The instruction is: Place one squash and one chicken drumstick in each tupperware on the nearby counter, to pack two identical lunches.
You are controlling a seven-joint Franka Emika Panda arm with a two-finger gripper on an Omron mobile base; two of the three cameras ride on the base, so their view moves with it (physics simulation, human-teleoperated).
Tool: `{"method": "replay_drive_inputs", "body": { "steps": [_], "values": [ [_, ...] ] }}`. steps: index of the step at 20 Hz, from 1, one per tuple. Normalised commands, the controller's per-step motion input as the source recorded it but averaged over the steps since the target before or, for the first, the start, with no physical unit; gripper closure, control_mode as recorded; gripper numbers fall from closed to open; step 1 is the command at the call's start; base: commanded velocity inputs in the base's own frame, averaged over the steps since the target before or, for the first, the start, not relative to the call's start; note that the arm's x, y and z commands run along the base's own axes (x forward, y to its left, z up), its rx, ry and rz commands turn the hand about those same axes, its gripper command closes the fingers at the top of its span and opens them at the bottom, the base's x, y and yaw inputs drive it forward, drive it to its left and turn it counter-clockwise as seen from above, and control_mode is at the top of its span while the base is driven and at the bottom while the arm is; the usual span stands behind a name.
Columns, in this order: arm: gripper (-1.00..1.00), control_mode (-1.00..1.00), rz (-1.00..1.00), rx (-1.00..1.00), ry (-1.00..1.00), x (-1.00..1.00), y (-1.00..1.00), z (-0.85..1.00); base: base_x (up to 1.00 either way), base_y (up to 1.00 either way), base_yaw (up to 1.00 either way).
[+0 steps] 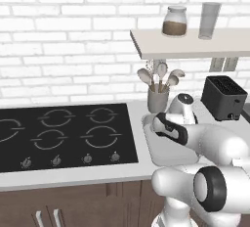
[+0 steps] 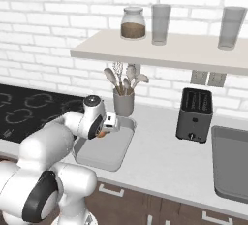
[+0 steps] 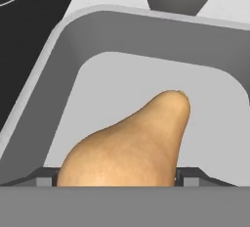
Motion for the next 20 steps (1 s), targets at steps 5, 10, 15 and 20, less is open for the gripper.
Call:
{"method": "replay_drive_inputs", "body": {
  "steps": [5,10,15,20],
  "values": [
    [-1.0,-1.0,-0.01,0.0,0.0,0.41,-0.04,-0.14,0.0,0.0,0.0],
    [-1.0,-1.0,-0.01,0.0,-0.01,0.45,-0.09,0.0,0.0,0.0,0.0],
    [-1.0,-1.0,0.0,0.0,-0.03,0.16,0.0,-0.01,0.0,0.0,0.0],
    [-1.0,-1.0,0.0,0.0,-0.17,-0.58,0.0,0.33,0.0,0.0,0.0]
  ]
}}
